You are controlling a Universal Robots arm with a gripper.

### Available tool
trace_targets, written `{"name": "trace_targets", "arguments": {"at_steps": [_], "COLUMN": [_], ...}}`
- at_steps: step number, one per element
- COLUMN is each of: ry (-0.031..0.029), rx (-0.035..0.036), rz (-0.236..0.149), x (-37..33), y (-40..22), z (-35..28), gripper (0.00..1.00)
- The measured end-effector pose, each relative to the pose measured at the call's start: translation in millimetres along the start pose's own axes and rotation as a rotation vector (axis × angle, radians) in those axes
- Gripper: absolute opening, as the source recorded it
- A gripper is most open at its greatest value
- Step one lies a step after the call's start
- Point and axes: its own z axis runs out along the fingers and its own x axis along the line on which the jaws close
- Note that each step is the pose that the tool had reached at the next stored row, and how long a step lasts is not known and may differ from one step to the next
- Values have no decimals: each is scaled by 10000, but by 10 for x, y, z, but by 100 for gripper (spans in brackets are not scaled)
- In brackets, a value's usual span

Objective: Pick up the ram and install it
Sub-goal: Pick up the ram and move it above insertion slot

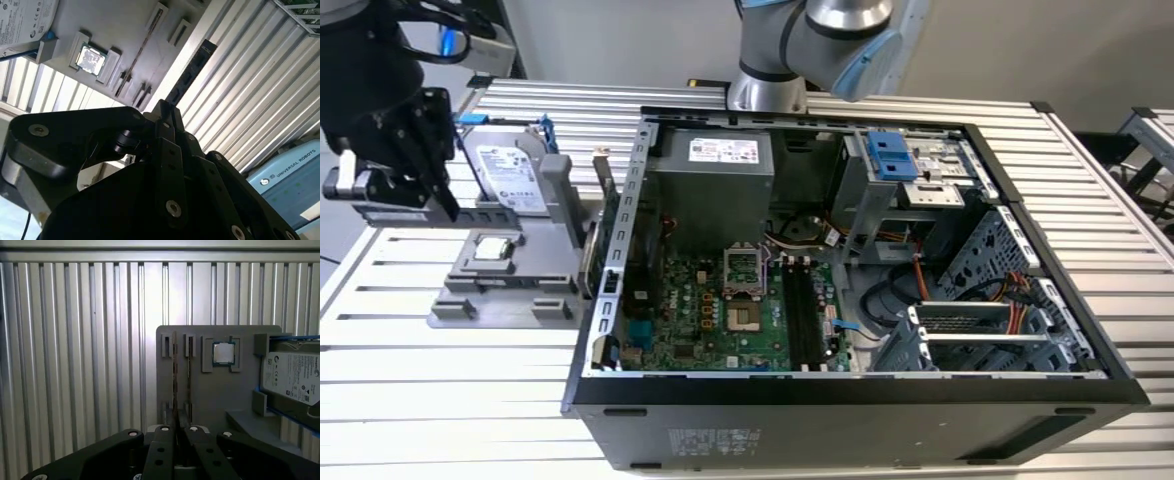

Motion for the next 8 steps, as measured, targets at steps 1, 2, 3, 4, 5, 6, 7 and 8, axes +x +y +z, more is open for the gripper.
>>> {"name": "trace_targets", "arguments": {"at_steps": [1, 2, 3, 4, 5, 6, 7, 8], "ry": [0, -1, -1, -1, 0, -1, -1, -1], "rx": [0, 0, 1, 1, 0, 1, 1, 0], "rz": [0, 0, 0, 0, 0, 0, 0, 0], "x": [0, -1, -1, -2, -2, -3, -3, -4], "y": [0, 1, 1, 1, 1, 2, 2, 2], "z": [-22, -43, -64, -86, -110, -131, -151, -171], "gripper": [0, 0, 0, 0, 0, 0, 0, 0]}}
